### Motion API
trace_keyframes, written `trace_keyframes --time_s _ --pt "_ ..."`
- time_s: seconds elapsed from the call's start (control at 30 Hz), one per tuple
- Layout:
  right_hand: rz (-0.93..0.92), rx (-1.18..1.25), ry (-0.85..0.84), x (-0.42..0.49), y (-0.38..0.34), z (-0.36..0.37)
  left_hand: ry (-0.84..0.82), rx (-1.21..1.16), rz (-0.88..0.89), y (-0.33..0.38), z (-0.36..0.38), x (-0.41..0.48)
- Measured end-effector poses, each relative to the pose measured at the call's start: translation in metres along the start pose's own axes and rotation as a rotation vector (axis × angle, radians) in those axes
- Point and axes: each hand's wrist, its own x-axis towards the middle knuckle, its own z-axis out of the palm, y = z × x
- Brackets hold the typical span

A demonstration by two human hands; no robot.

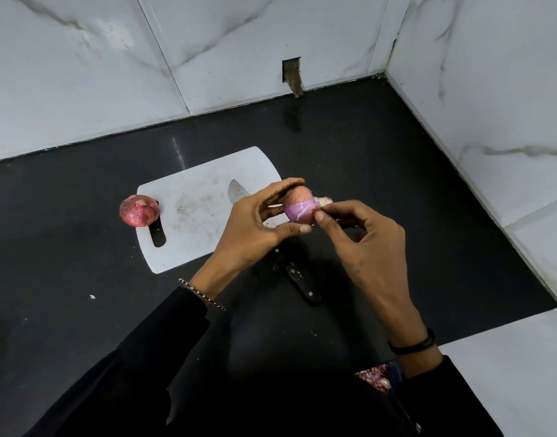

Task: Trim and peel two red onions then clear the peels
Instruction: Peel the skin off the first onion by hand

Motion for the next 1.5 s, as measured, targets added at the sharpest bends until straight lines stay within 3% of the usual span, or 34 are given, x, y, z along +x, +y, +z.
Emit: trace_keyframes --time_s 0.3,0.53,0.77,0.97,1.2,1.5 --pt "0.02 0.016 -0.163 0.007 0.005 -0.009 0.006 0.073 -0.047 0.001 -0.001 -0.005" --pt "-0.016 -0.005 -0.101 0.004 0.008 -0.002 -0.005 0.19 -0.04 0.009 -0.003 -0.008" --pt "0.159 0.236 -0.101 0.001 0.006 -0.002 0.013 0.221 -0.055 0.014 -0.001 -0.008" --pt "0.356 0.565 0.015 0.001 0.002 -0.008 0.028 0.208 -0.112 0.011 0.002 -0.008" --pt "0.409 0.294 0.139 0.004 0.027 -0.01 0.027 -0.1 -0.242 0.007 0.003 -0.01" --pt "0.179 -0.044 0.026 0.006 0.029 -0.012 -0.041 -0.462 -0.311 0.002 -0.004 -0.011"
